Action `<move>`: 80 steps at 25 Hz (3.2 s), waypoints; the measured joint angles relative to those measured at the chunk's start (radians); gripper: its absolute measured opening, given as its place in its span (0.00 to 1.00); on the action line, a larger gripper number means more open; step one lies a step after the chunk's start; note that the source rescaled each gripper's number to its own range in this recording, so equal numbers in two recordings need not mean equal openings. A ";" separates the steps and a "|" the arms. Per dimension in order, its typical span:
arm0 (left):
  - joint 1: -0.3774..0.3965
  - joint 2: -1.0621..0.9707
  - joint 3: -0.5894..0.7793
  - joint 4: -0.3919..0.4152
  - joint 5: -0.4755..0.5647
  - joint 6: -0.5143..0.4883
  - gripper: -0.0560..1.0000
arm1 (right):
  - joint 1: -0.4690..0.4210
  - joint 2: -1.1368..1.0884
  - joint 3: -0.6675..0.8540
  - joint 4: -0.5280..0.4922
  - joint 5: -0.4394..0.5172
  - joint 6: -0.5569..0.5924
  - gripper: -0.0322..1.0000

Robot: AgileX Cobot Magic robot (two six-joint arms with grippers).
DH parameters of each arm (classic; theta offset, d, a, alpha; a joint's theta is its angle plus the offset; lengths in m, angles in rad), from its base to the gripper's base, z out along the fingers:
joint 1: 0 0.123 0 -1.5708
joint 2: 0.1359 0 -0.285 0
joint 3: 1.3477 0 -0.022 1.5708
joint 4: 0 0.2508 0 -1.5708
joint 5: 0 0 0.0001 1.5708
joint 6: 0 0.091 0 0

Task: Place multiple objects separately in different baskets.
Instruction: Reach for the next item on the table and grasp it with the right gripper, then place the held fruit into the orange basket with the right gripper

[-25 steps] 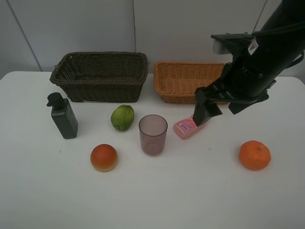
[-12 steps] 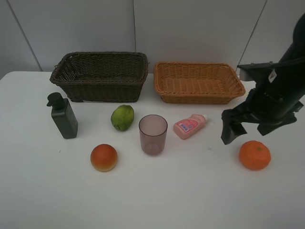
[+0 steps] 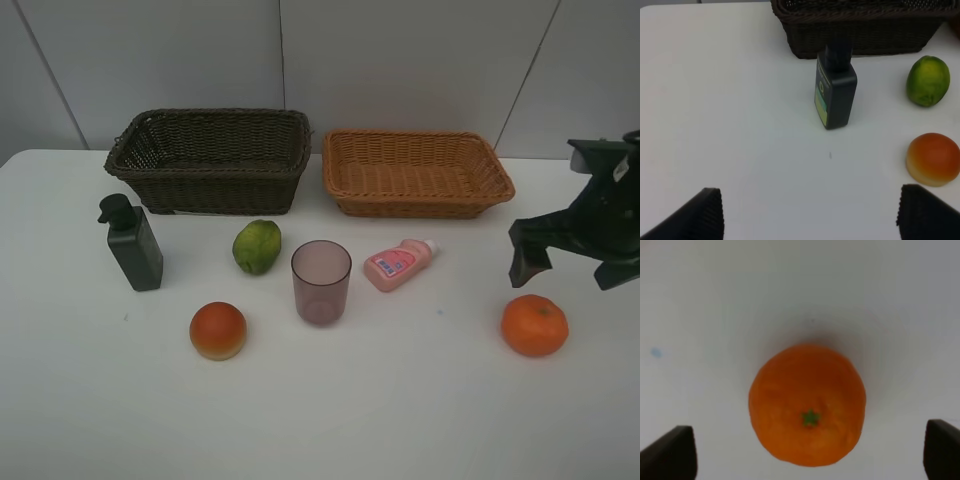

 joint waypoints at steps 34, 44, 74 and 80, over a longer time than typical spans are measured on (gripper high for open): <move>0.000 0.000 0.000 0.000 0.000 0.000 0.91 | 0.014 0.251 0.089 -0.002 -0.208 0.053 0.52; 0.000 0.000 0.002 0.000 0.000 0.000 0.91 | 0.014 0.252 0.089 -0.002 -0.207 0.053 0.52; 0.000 0.000 0.002 0.000 0.000 0.000 0.91 | 0.186 0.731 -1.075 -0.027 0.172 -0.104 0.52; 0.000 0.000 0.002 0.000 0.000 0.000 0.91 | 0.186 0.832 -1.078 -0.027 0.018 -0.104 0.52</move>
